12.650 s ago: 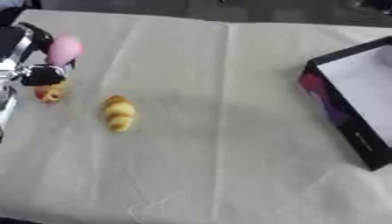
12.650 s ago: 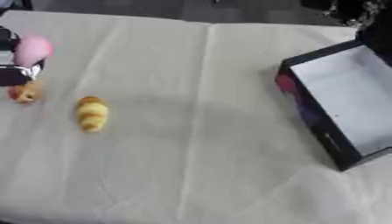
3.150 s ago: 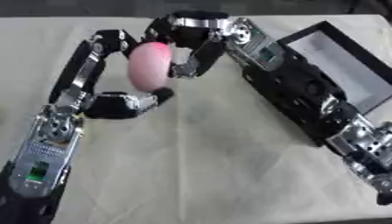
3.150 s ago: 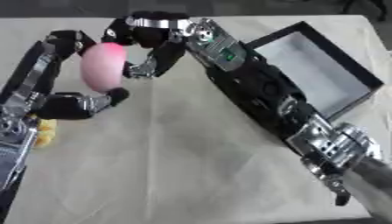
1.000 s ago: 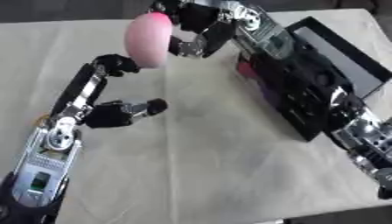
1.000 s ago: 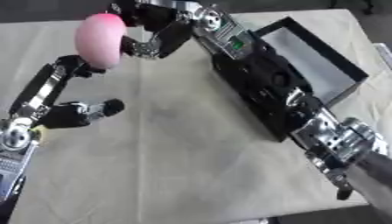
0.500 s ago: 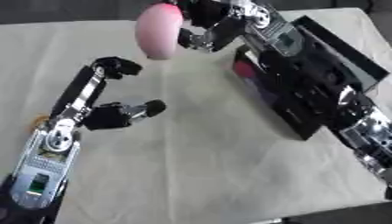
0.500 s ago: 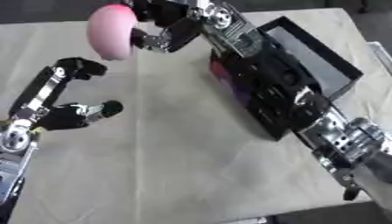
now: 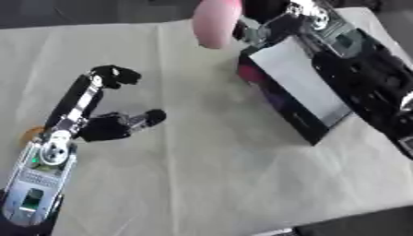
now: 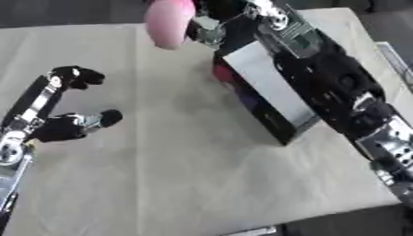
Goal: Pick up the objects with one hand, pass them to the other hand, and then place them into the box on the other side of the table.
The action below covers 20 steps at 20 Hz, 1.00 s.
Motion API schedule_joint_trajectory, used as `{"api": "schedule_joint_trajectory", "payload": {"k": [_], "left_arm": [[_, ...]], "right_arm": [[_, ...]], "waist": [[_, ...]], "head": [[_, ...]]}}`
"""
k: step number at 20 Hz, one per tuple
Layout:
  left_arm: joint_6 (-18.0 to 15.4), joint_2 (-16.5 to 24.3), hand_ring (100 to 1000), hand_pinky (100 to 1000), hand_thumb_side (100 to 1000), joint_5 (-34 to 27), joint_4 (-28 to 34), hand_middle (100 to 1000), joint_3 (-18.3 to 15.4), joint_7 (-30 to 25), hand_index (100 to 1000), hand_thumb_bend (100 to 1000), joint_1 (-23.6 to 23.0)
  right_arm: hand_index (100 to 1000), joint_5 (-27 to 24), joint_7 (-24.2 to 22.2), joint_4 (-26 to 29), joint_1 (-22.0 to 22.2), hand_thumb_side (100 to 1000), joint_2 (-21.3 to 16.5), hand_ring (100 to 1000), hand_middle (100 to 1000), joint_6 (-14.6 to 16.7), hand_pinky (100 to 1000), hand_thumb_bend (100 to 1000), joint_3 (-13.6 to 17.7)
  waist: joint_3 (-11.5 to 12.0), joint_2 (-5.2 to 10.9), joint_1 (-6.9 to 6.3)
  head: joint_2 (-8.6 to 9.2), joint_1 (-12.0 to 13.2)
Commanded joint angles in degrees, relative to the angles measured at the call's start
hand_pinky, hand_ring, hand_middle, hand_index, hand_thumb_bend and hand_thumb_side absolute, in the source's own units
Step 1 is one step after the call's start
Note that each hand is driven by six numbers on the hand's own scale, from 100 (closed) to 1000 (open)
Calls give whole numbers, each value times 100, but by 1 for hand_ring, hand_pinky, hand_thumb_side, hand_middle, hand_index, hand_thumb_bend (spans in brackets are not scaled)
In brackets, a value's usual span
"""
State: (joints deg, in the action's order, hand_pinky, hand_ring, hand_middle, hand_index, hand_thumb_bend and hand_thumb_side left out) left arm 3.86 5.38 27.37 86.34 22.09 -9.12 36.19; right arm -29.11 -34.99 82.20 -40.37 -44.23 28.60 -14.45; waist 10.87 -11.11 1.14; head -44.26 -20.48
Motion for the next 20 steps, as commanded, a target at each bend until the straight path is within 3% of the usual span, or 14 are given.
{"api": "schedule_joint_trajectory", "payload": {"k": [1, 11, 20], "left_arm": [[-4, 99, 763, 810, 613, 39, 156, 646, -20, 4, 746, 792, 49], [55, 131, 762, 810, 612, 7, 227, 645, -68, 112, 741, 779, 24], [97, 141, 763, 811, 617, -48, 284, 645, -86, 138, 744, 773, -1]], "right_arm": [[597, -91, 146, 196, 142, 198, -590, 694, 481, 182, 902, 100, 227], [595, 273, 725, 23, 1119, 200, -1182, 688, 477, 582, 892, 100, 799], [589, 981, 1321, -504, 1464, 204, -1292, 677, 471, 1266, 868, 100, 1056]], "waist": [[-20, 238, 15], [-43, 200, -13], [-34, 181, -52]], "head": [[14, -105], [14, -420], [14, -486]]}}
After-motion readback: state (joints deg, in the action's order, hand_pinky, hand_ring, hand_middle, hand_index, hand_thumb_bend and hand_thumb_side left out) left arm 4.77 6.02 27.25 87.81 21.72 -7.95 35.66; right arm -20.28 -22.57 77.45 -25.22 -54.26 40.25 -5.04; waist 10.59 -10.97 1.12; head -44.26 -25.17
